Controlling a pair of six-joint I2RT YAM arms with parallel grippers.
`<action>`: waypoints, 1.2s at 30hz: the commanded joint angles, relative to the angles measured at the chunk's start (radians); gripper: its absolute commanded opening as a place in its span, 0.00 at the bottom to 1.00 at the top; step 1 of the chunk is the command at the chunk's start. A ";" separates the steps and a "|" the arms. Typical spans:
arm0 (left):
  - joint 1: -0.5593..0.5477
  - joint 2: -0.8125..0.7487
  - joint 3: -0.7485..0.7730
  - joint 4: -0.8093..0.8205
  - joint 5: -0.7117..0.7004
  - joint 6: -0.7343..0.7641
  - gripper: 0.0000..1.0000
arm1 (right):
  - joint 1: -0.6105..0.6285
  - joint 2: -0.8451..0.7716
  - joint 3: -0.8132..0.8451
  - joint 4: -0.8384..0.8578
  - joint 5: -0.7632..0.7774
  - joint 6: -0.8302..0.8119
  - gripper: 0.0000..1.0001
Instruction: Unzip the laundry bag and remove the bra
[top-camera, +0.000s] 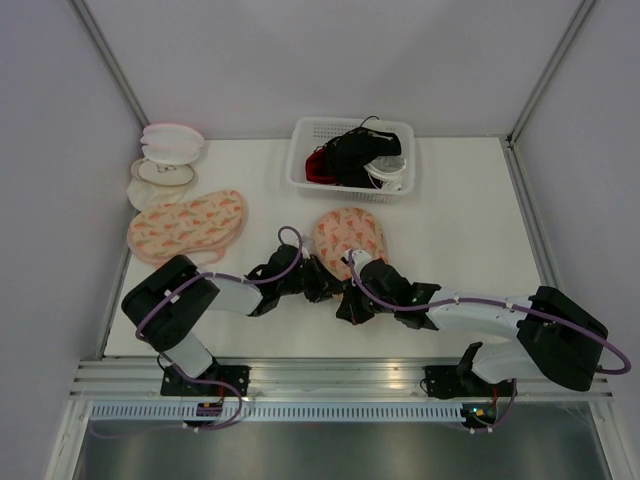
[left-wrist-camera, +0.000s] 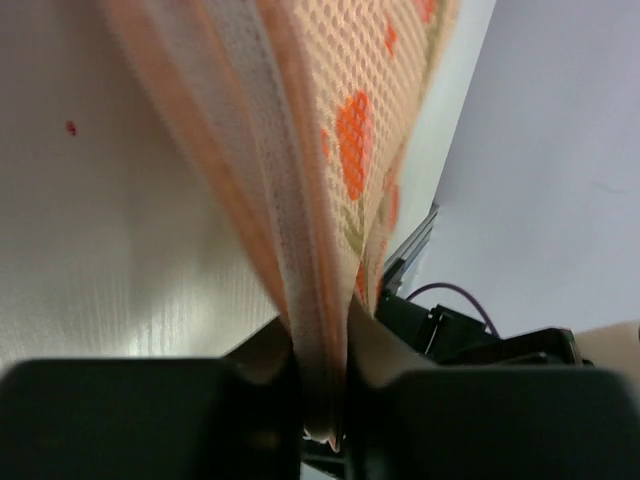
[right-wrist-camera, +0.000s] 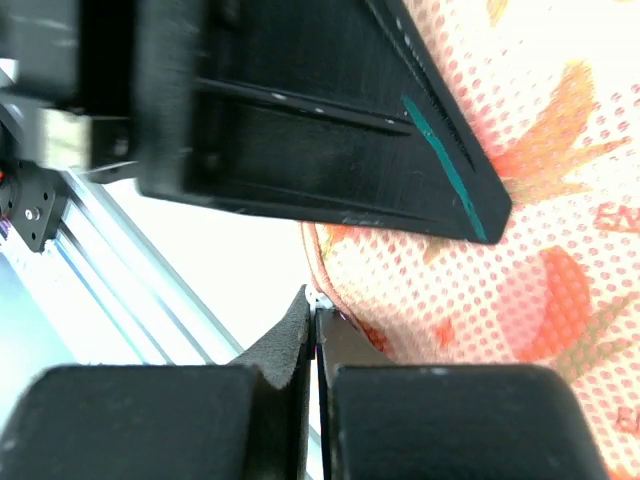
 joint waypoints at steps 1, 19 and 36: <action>-0.005 0.023 0.001 0.106 -0.008 -0.034 0.10 | 0.003 -0.020 0.011 0.036 0.017 -0.020 0.00; 0.119 0.045 0.060 0.032 0.147 0.101 0.02 | 0.001 -0.092 0.037 -0.454 0.501 0.102 0.00; 0.164 0.247 0.466 -0.328 0.321 0.491 0.65 | -0.014 -0.135 0.038 -0.327 0.396 0.038 0.00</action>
